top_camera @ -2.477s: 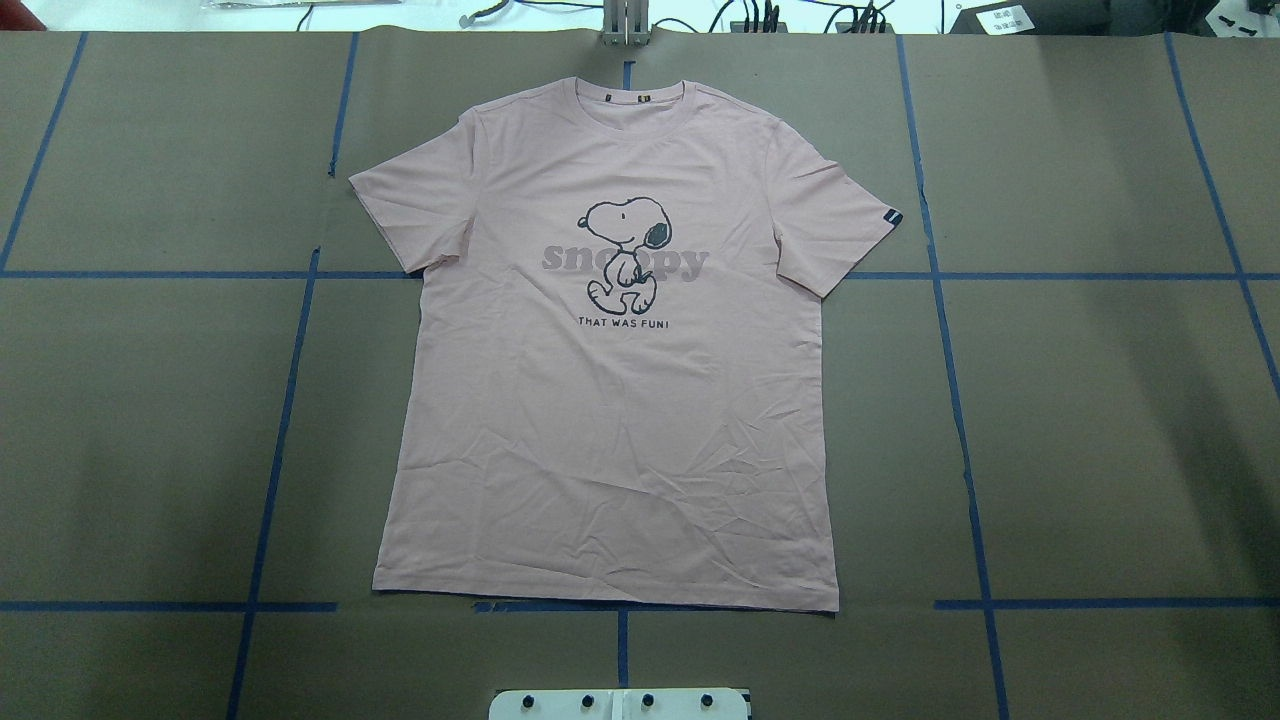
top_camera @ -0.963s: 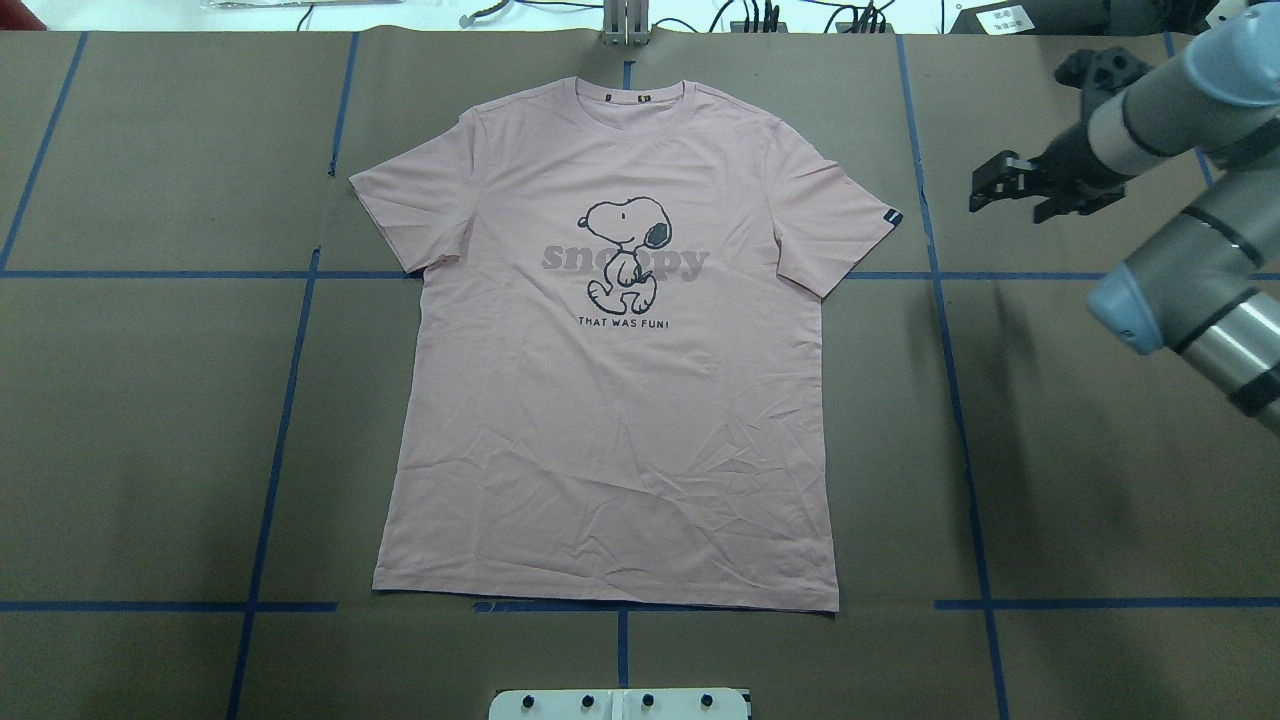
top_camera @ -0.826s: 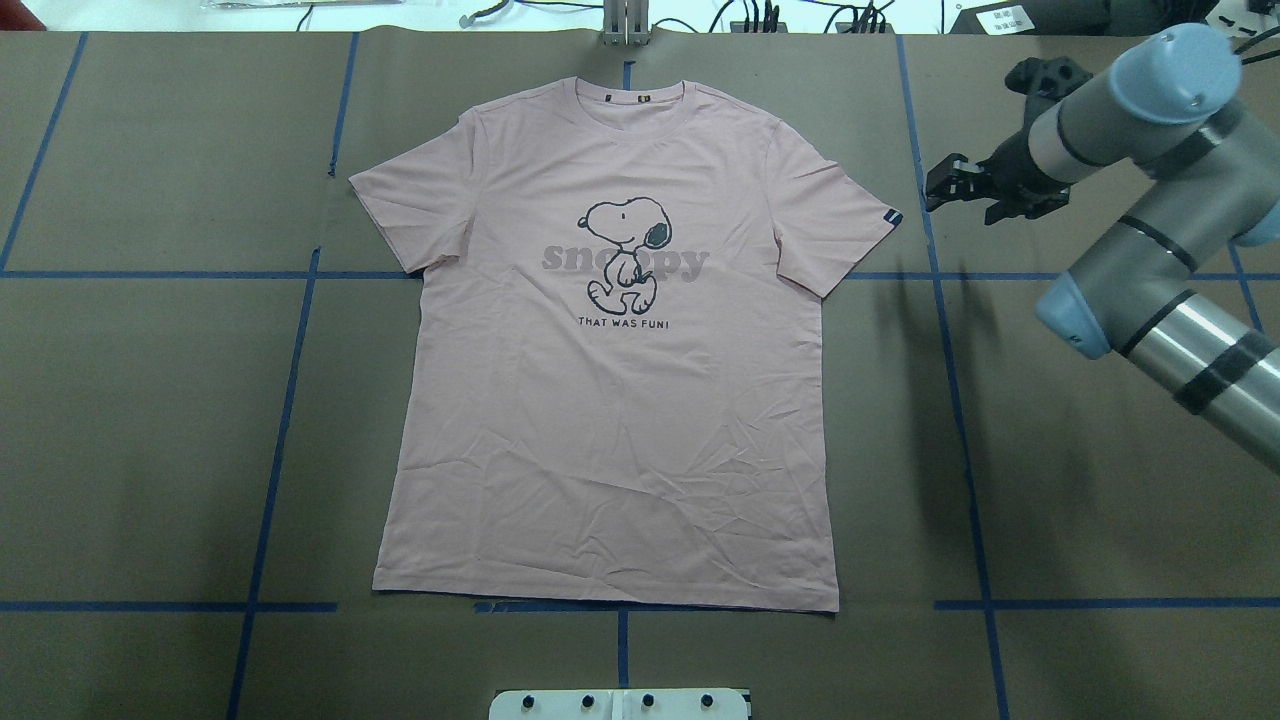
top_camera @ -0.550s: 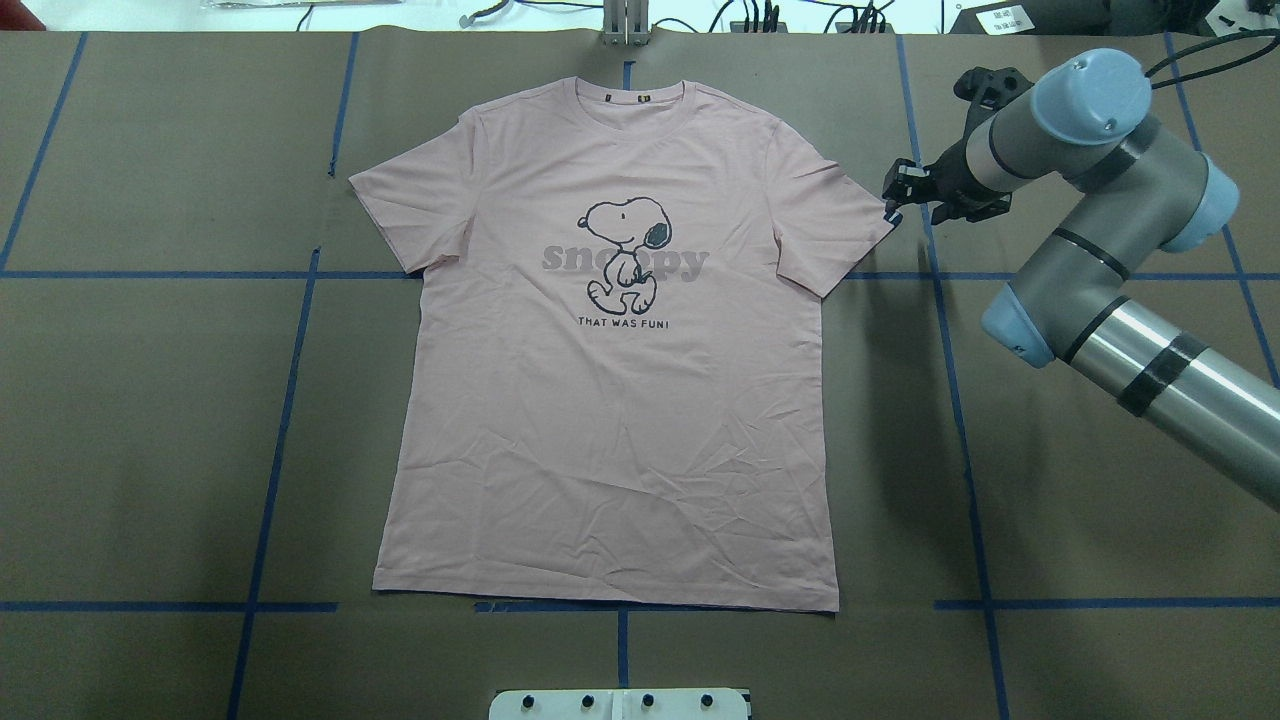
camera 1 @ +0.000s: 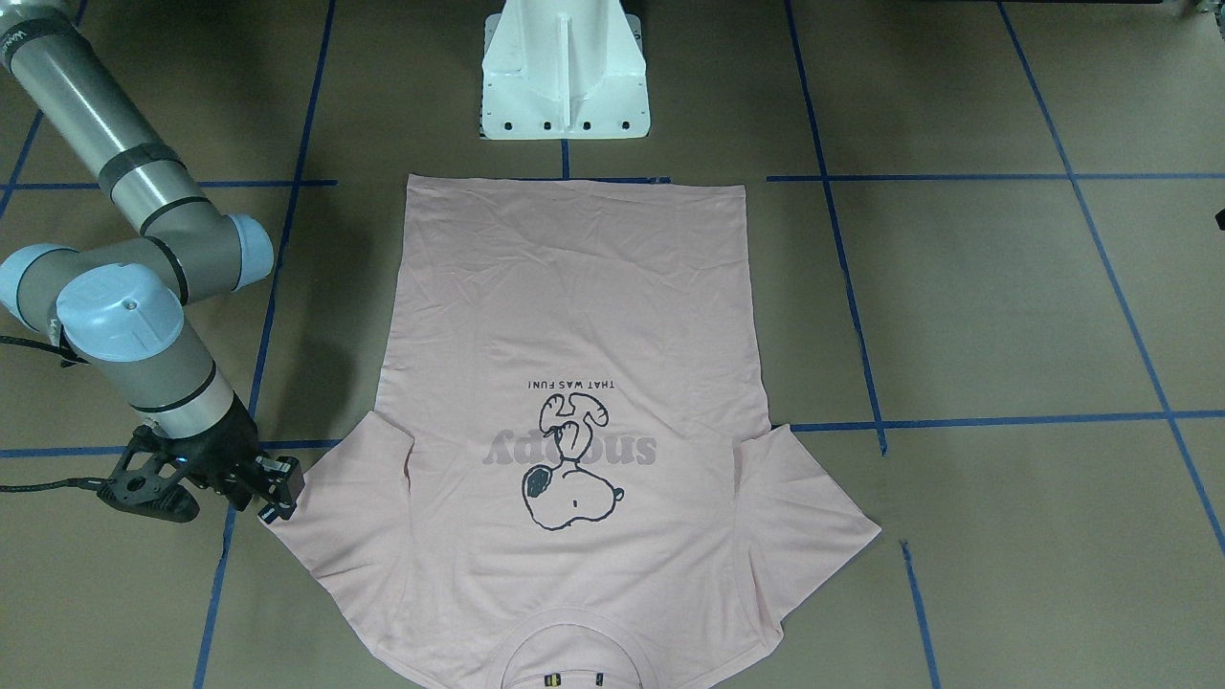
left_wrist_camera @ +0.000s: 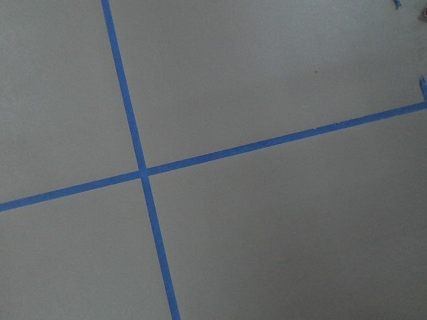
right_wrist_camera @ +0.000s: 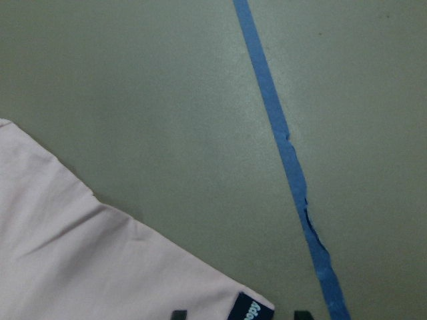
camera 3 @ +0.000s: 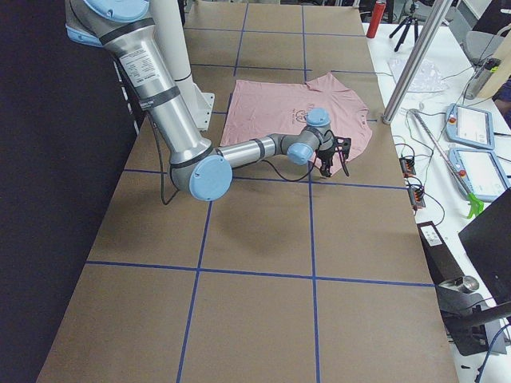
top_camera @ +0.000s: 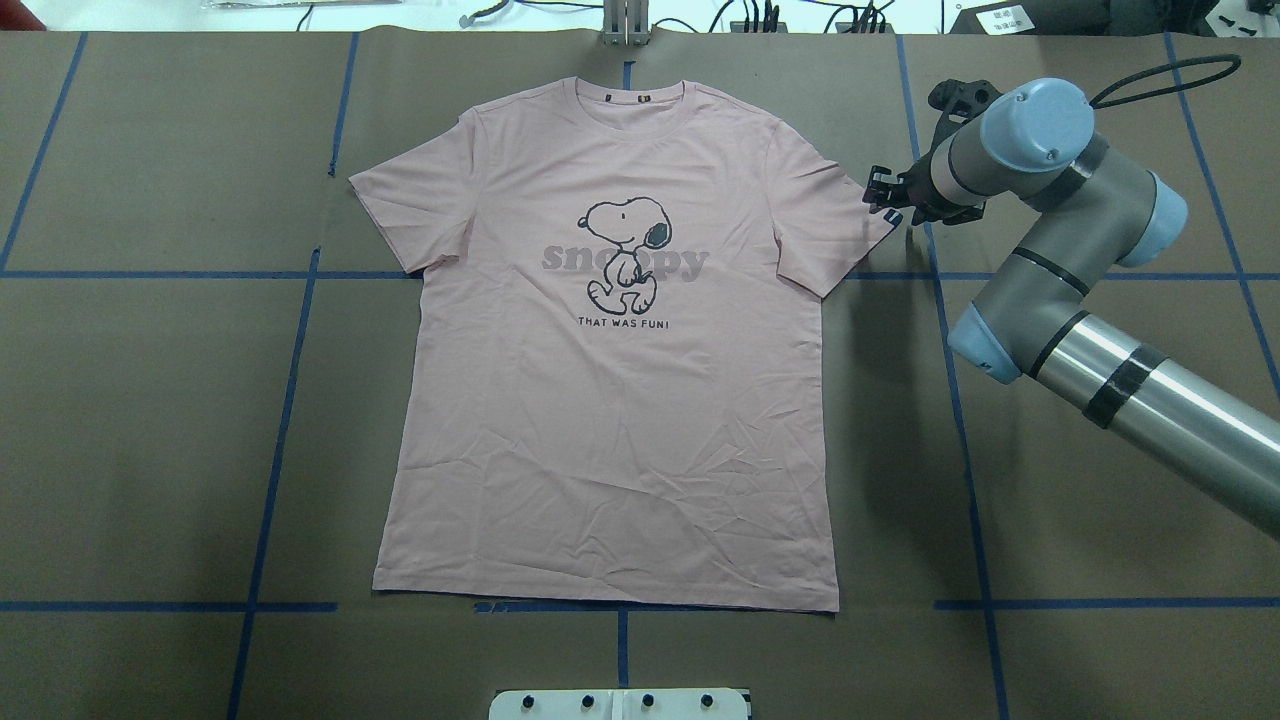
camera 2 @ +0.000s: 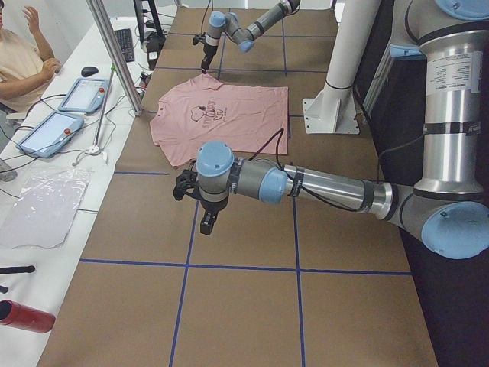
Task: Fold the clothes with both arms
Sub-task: 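Move the right gripper over the shirt's sleeve farthest from the robot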
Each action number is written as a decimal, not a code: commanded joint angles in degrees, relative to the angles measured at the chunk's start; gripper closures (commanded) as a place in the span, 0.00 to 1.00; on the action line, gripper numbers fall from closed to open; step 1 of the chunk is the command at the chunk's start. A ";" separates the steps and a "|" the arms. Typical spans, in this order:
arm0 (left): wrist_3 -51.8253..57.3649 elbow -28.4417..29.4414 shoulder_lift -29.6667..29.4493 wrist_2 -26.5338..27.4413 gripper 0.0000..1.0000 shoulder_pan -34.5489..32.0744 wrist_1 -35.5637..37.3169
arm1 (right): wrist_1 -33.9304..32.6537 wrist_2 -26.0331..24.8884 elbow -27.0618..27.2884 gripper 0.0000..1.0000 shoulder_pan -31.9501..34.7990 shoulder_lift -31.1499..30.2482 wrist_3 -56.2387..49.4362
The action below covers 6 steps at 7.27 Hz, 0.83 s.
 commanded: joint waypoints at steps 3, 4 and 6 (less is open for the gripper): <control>0.00 0.00 0.62 0.00 0.00 0.00 0.00 | 0.04 -2.69 -2.28 0.59 -0.89 0.55 0.03; 0.09 0.00 0.62 0.00 0.00 0.00 0.00 | 0.13 -2.69 -2.37 1.00 -0.89 0.46 -0.06; 0.09 0.00 0.70 0.00 0.00 0.00 0.00 | -0.13 -2.69 -2.19 1.00 -0.89 2.03 -0.32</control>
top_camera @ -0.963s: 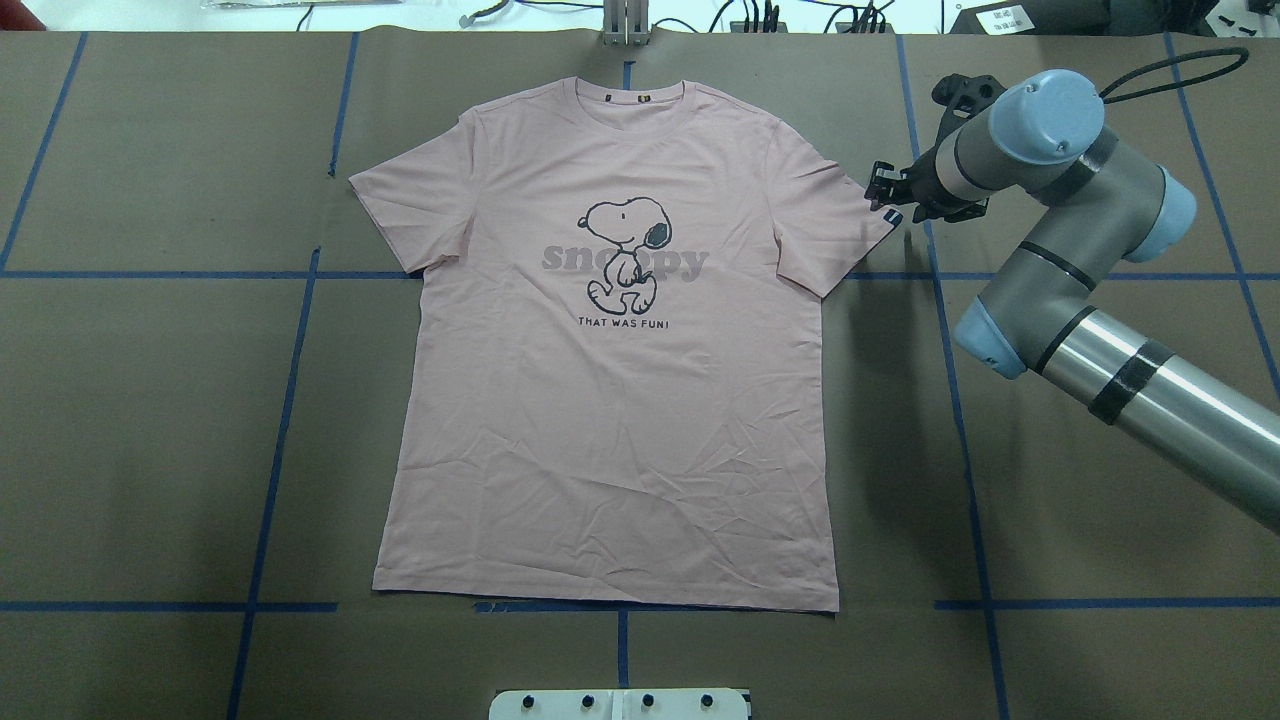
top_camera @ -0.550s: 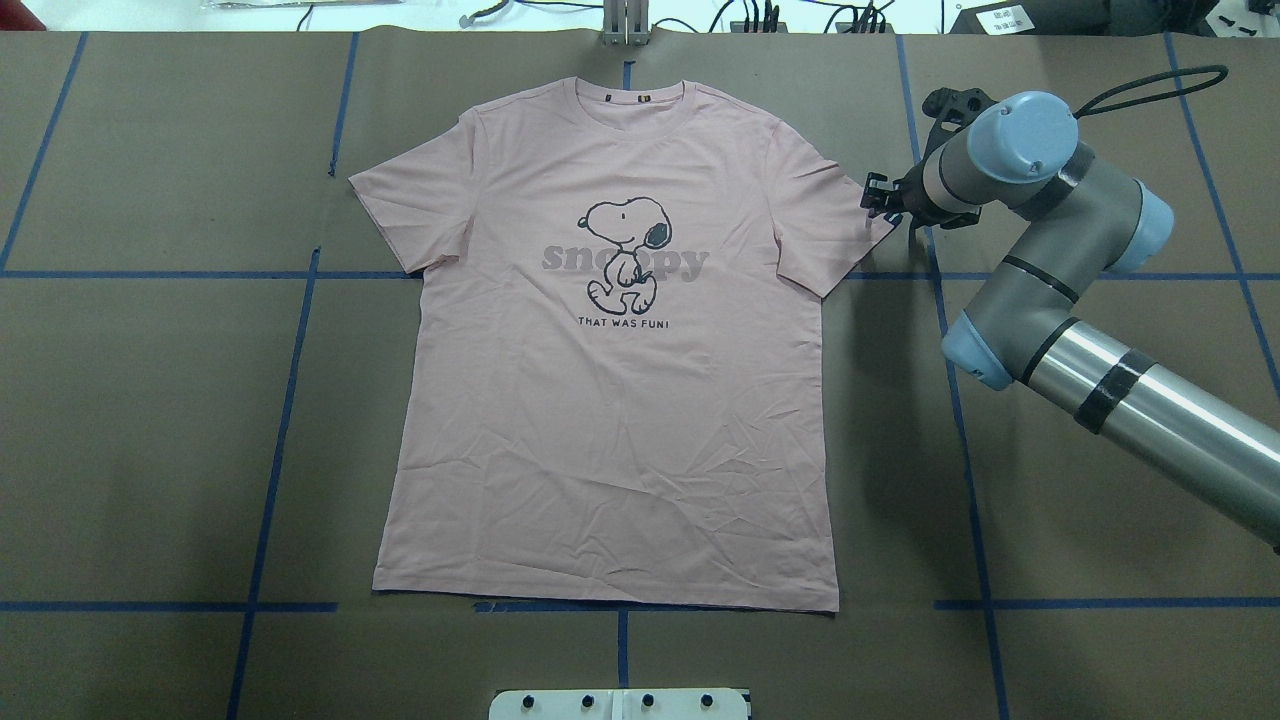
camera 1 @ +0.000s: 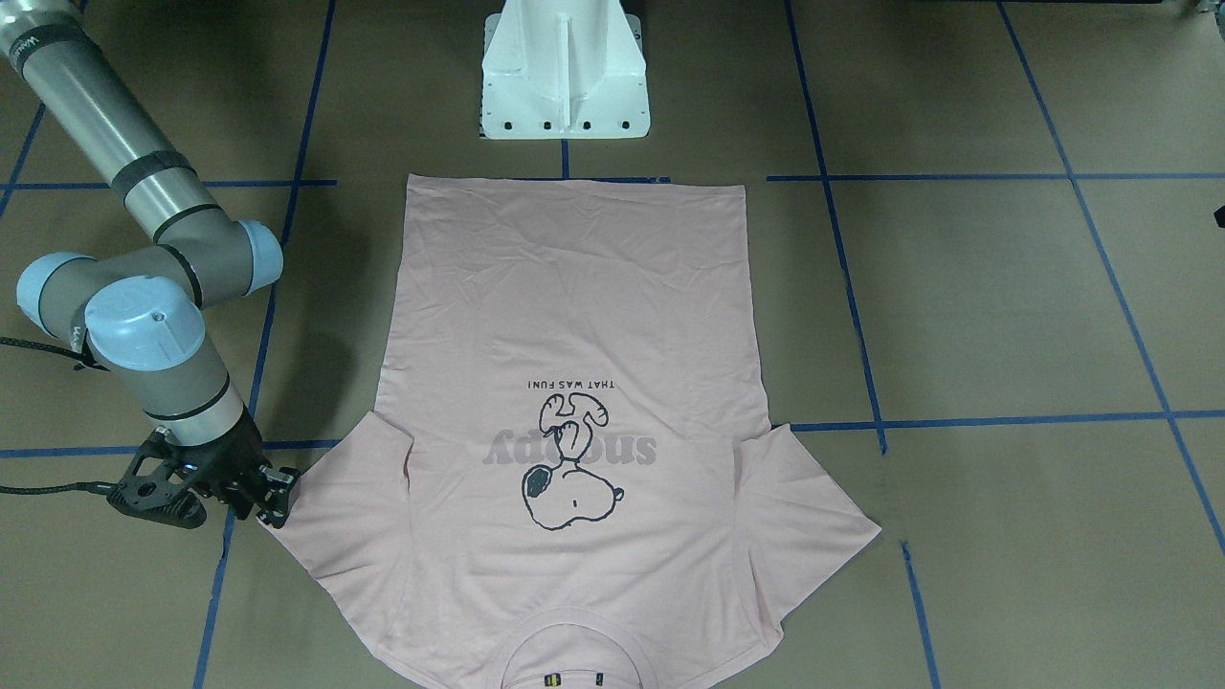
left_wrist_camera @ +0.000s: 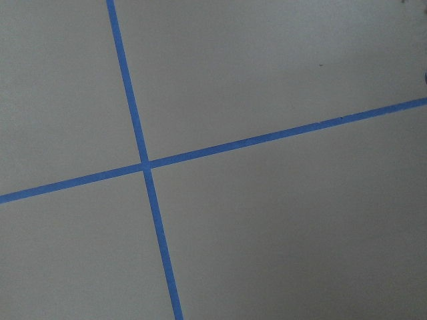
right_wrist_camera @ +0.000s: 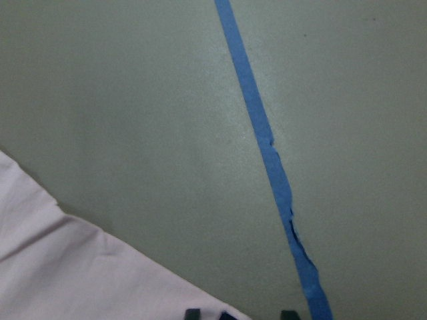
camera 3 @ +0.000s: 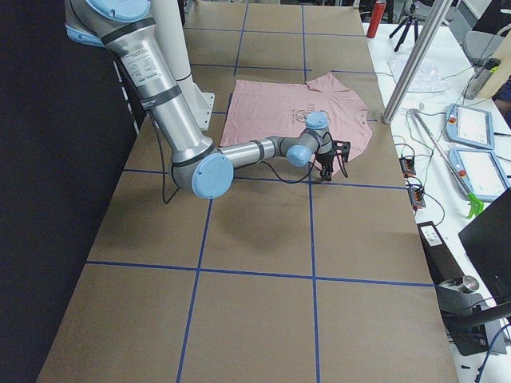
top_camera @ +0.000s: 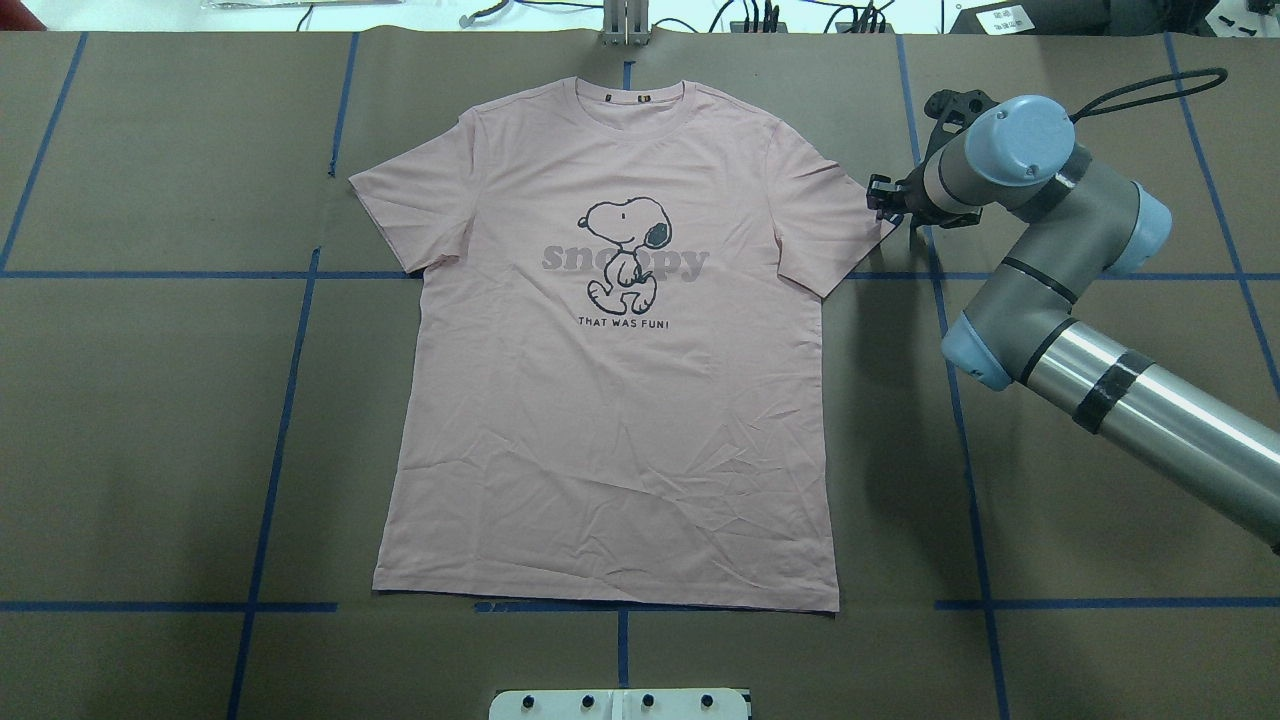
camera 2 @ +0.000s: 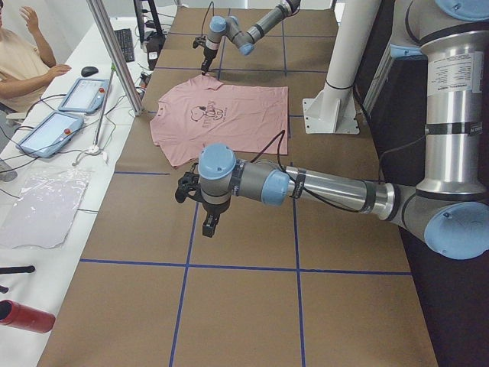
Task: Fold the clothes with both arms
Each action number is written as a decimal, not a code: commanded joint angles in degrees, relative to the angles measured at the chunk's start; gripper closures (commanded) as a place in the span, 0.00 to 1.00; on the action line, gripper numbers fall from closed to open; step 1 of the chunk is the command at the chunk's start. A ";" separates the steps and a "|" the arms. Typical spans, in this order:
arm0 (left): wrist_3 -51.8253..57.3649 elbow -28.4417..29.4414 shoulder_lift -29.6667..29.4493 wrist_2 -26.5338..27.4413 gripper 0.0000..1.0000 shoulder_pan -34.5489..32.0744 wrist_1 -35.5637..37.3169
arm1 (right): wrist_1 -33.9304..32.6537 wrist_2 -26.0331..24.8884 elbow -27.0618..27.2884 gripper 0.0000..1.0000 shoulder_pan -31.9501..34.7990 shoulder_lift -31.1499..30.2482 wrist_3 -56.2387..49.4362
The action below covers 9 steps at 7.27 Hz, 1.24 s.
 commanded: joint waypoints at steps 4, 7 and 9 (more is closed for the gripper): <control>0.01 0.00 0.47 0.00 0.00 0.00 0.09 | -0.50 0.03 0.18 1.00 -0.12 2.77 -0.34; 0.01 -0.17 0.47 0.00 0.00 0.00 0.00 | -7.14 -0.06 -0.95 1.00 -1.78 11.34 5.59; -0.08 -0.96 0.47 -0.18 0.00 0.00 0.00 | -7.35 -2.58 -7.17 1.00 -5.02 17.87 6.60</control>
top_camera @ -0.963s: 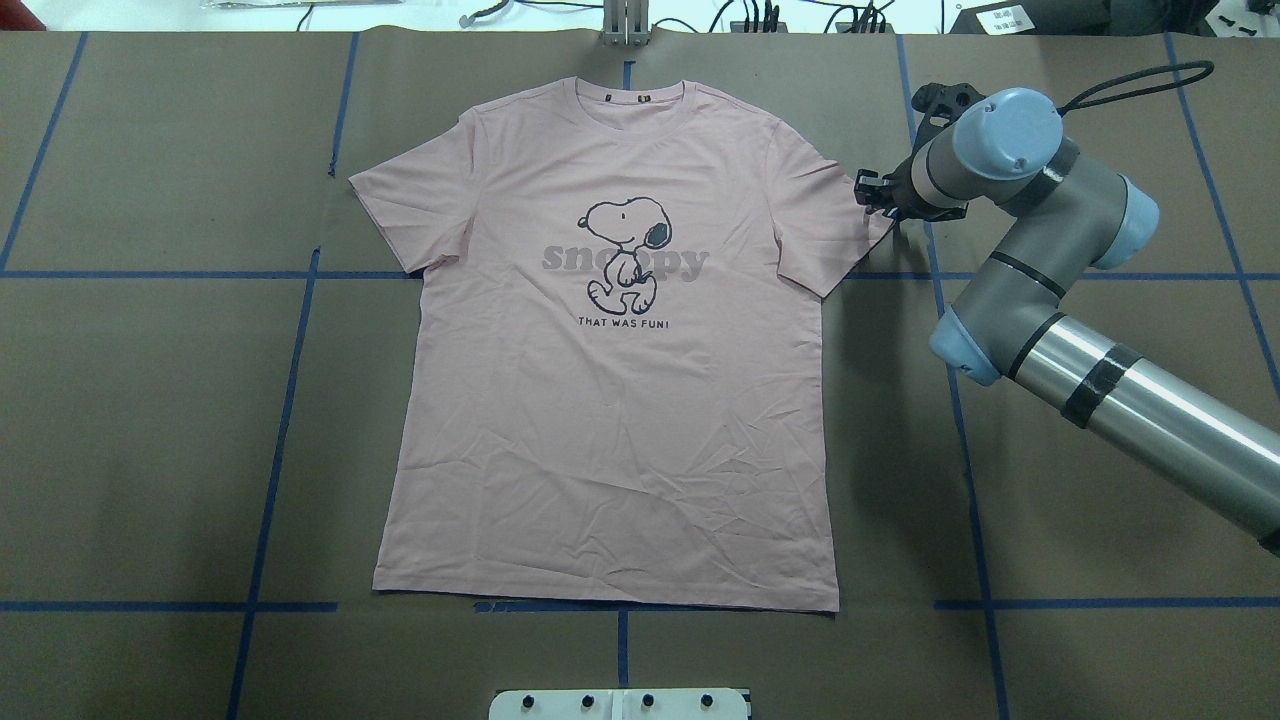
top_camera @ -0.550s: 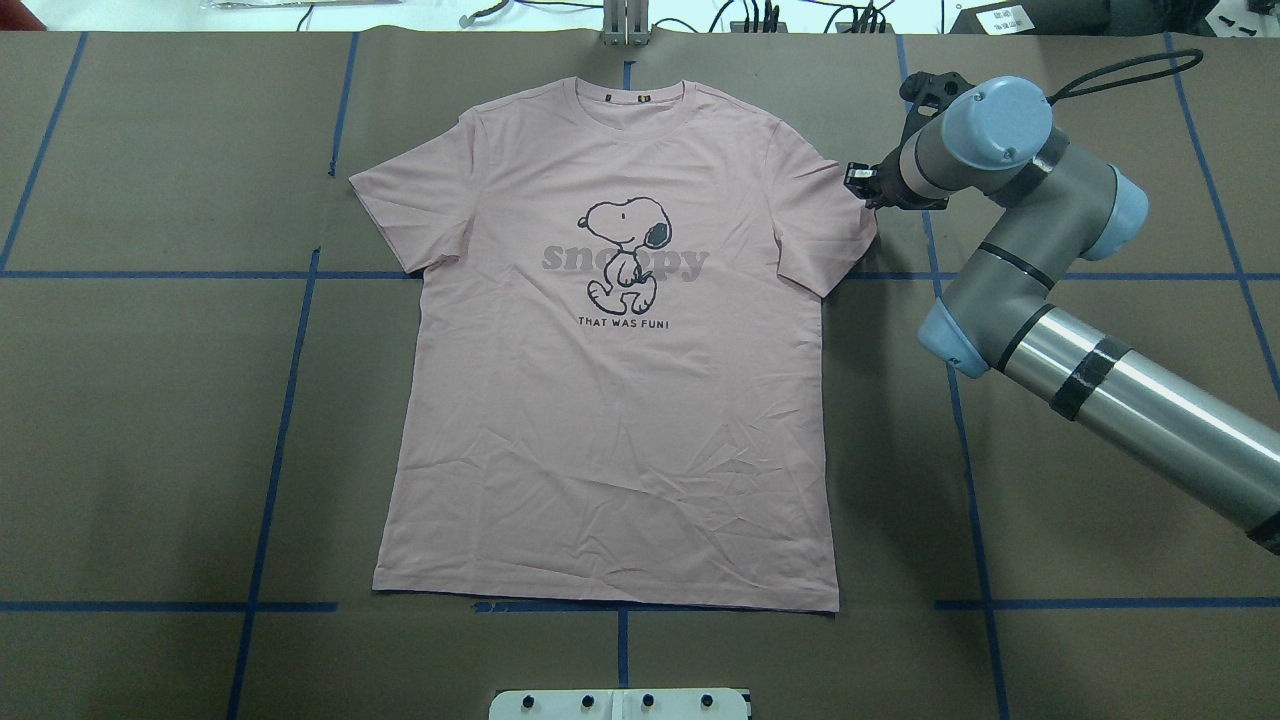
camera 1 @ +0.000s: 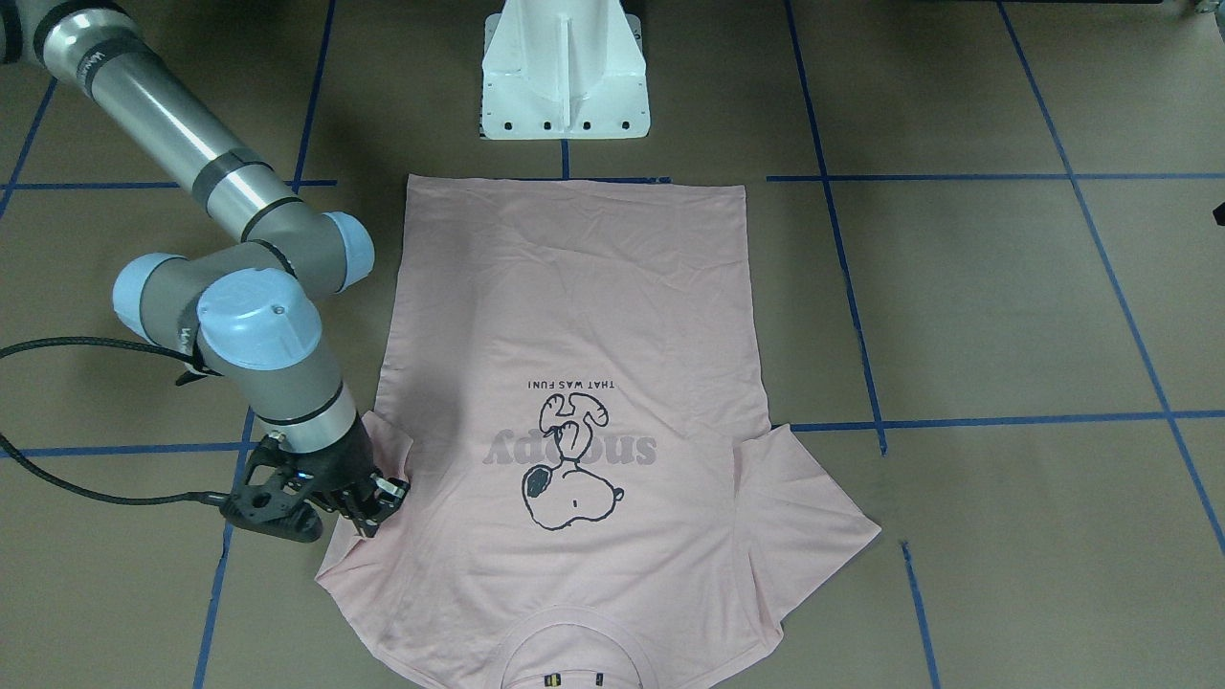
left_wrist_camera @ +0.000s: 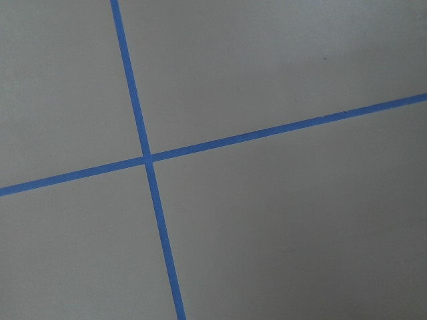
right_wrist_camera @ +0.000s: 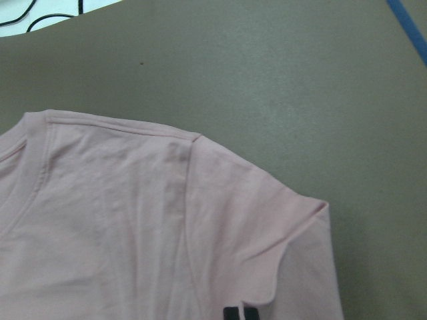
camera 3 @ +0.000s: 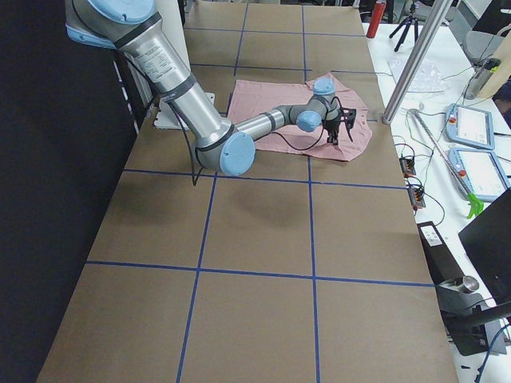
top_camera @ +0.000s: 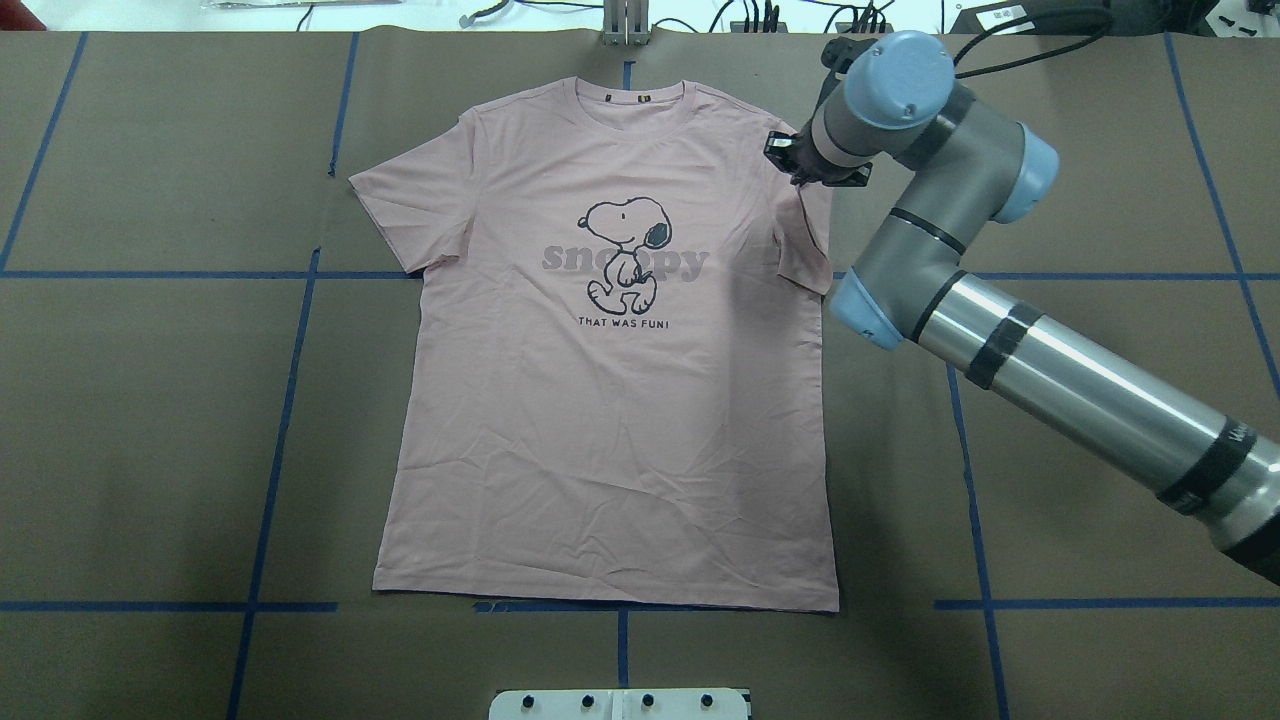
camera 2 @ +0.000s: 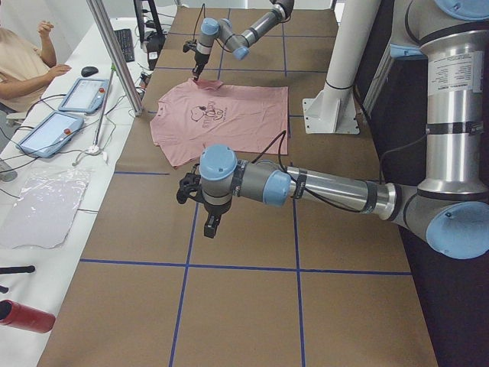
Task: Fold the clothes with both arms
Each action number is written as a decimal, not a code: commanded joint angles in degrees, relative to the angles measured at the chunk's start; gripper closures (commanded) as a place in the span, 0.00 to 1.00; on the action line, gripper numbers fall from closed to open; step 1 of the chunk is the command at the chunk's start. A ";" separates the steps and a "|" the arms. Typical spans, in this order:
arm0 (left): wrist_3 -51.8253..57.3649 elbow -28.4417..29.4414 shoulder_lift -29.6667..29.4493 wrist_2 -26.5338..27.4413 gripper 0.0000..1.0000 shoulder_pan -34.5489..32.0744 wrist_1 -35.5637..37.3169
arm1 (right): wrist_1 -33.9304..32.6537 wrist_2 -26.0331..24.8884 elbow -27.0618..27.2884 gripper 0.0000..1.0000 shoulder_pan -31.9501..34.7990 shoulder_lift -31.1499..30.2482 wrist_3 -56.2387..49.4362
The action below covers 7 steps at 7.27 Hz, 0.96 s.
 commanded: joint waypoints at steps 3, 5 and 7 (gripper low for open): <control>-0.95 -0.66 0.27 -7.85 0.00 0.09 -0.18 | -0.45 -6.10 -7.52 0.00 -4.01 7.53 0.45; -17.63 -0.49 -3.32 -9.20 0.00 4.36 -8.89 | -0.89 -0.52 -1.32 0.00 -1.66 5.45 0.45; -36.28 2.14 -11.46 -2.92 0.00 14.01 -18.61 | -1.07 15.08 14.72 0.00 6.92 -8.02 0.28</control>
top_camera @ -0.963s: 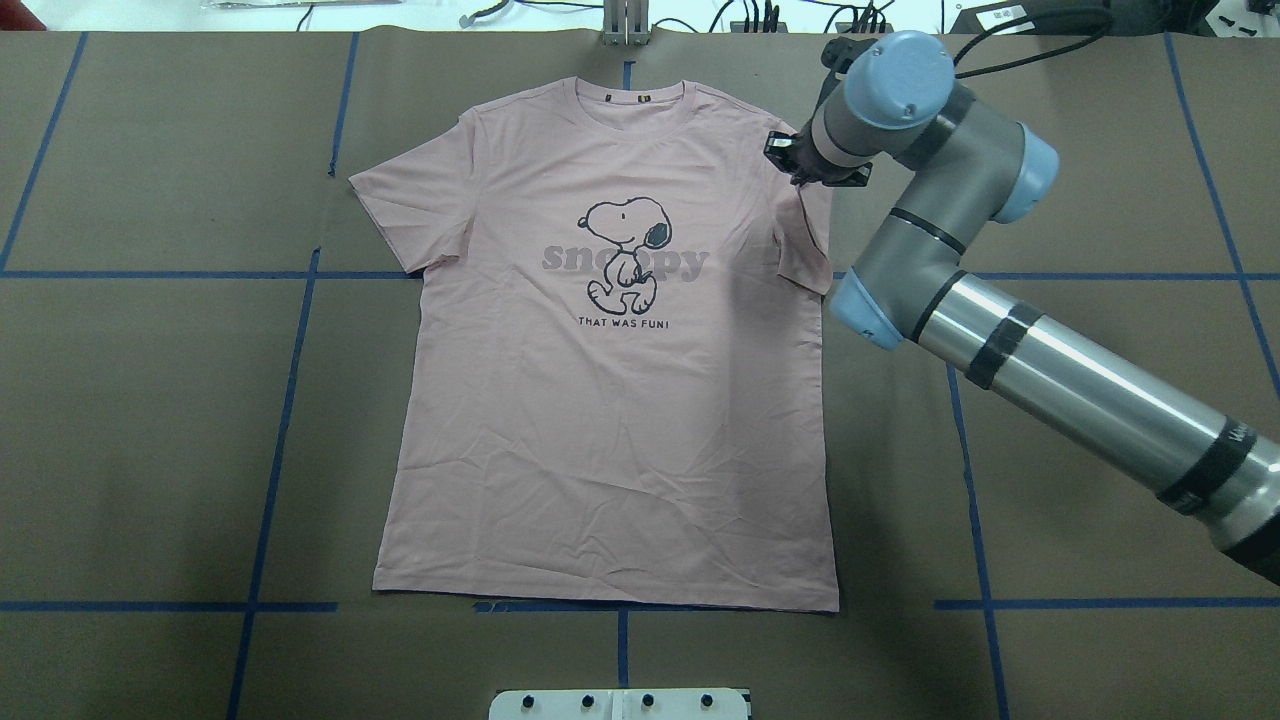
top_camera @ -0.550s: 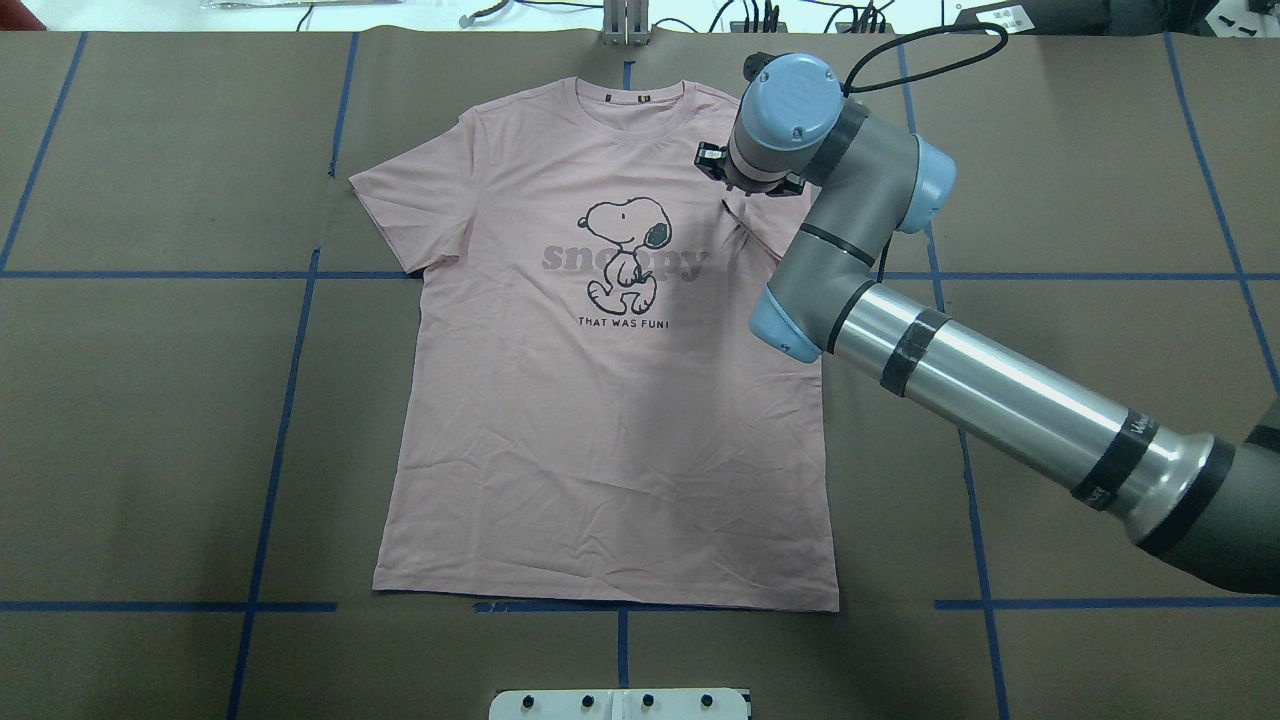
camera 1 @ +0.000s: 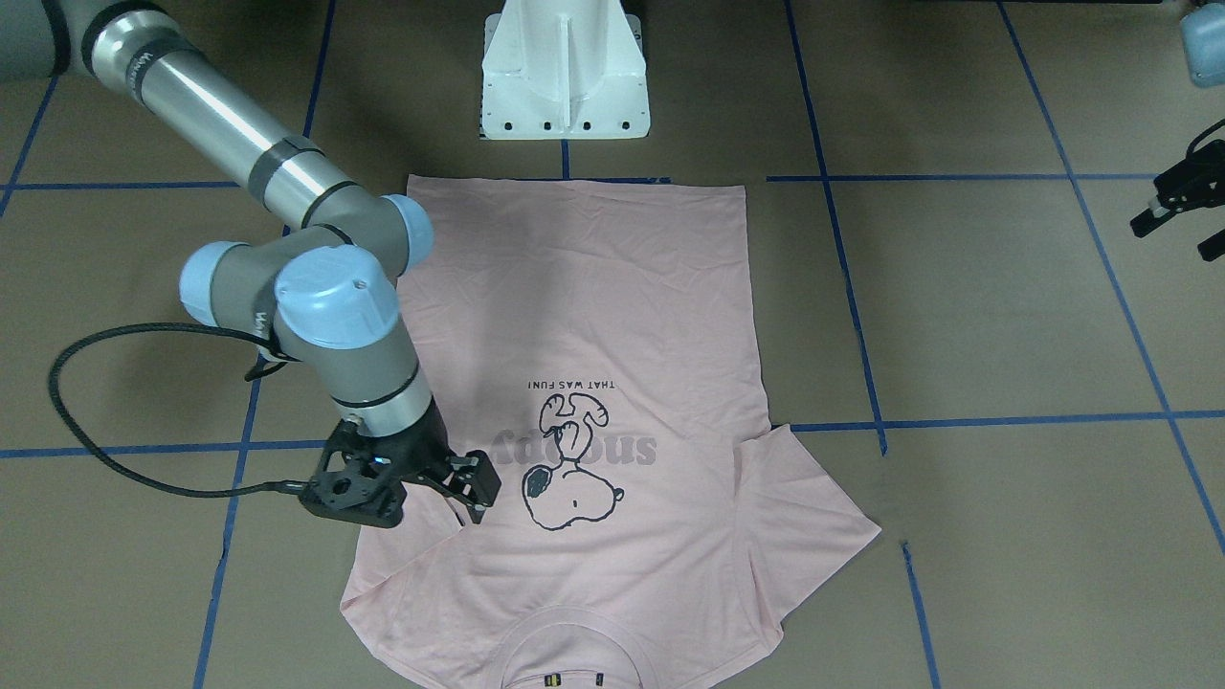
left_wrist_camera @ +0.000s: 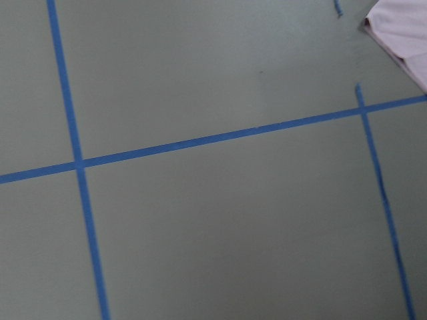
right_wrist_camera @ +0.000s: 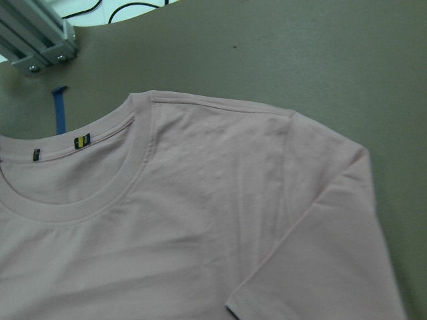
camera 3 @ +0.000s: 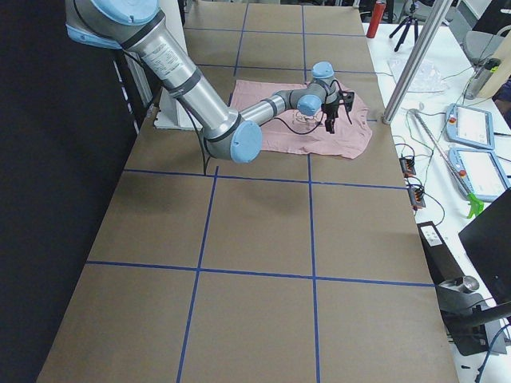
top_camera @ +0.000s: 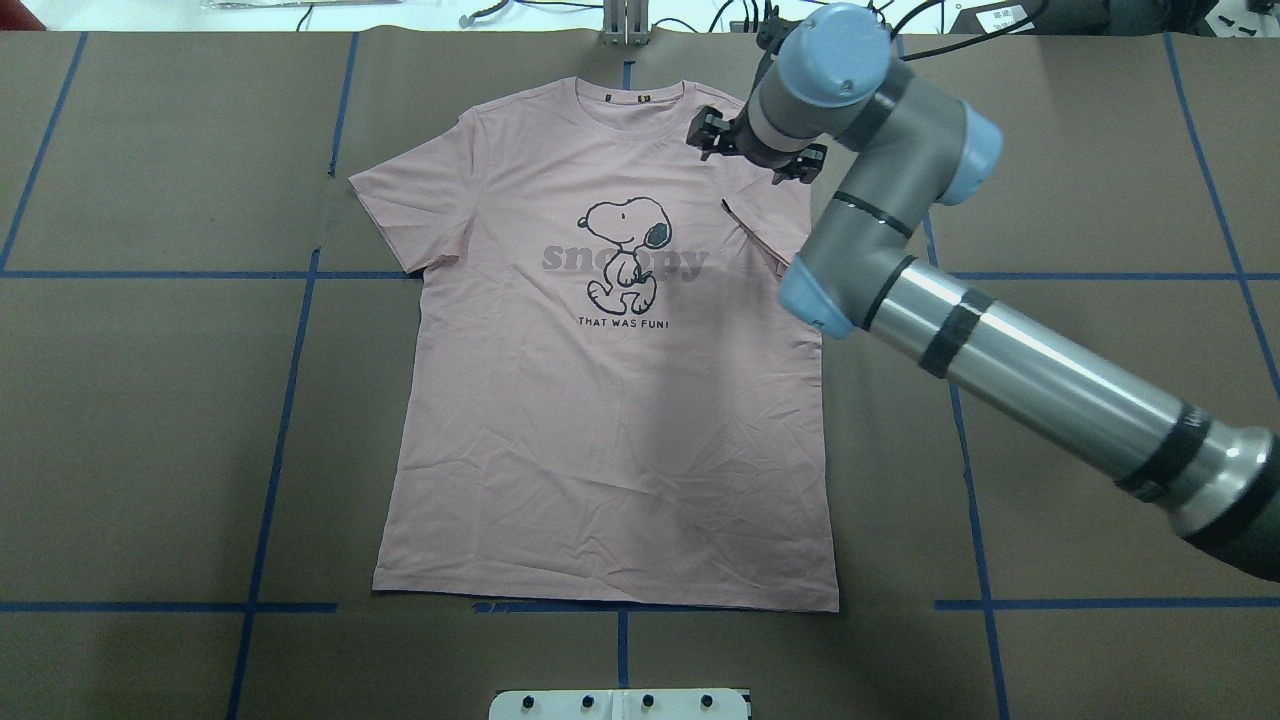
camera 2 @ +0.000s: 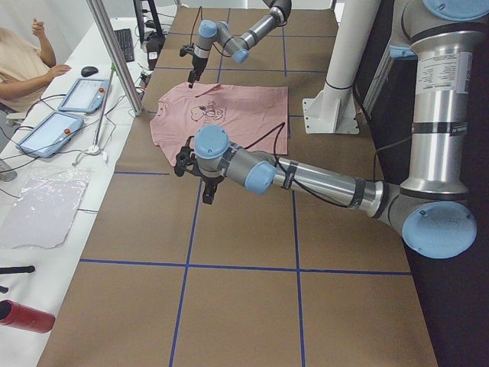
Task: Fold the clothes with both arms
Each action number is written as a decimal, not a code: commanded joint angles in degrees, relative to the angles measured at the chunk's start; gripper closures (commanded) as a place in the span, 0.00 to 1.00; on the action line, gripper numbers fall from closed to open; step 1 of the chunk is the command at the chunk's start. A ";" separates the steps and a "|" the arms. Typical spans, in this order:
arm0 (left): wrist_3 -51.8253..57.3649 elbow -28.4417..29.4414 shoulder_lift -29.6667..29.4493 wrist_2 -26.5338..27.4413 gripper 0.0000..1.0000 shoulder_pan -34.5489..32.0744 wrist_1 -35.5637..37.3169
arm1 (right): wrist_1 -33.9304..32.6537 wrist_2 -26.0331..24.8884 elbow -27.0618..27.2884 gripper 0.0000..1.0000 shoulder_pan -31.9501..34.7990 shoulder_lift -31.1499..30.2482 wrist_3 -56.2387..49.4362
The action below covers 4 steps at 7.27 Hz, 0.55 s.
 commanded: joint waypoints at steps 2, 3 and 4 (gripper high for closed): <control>-24.72 10.26 -18.54 18.09 0.00 18.70 -5.09 | 0.54 20.72 17.86 0.00 13.93 -18.40 -3.78; -27.99 18.42 -25.40 23.29 0.00 21.29 -5.79 | 0.72 23.46 20.07 0.00 16.05 -21.84 -6.50; -30.12 25.63 -29.56 27.17 0.01 24.27 -9.36 | 0.72 23.40 21.75 0.00 16.24 -24.05 -6.70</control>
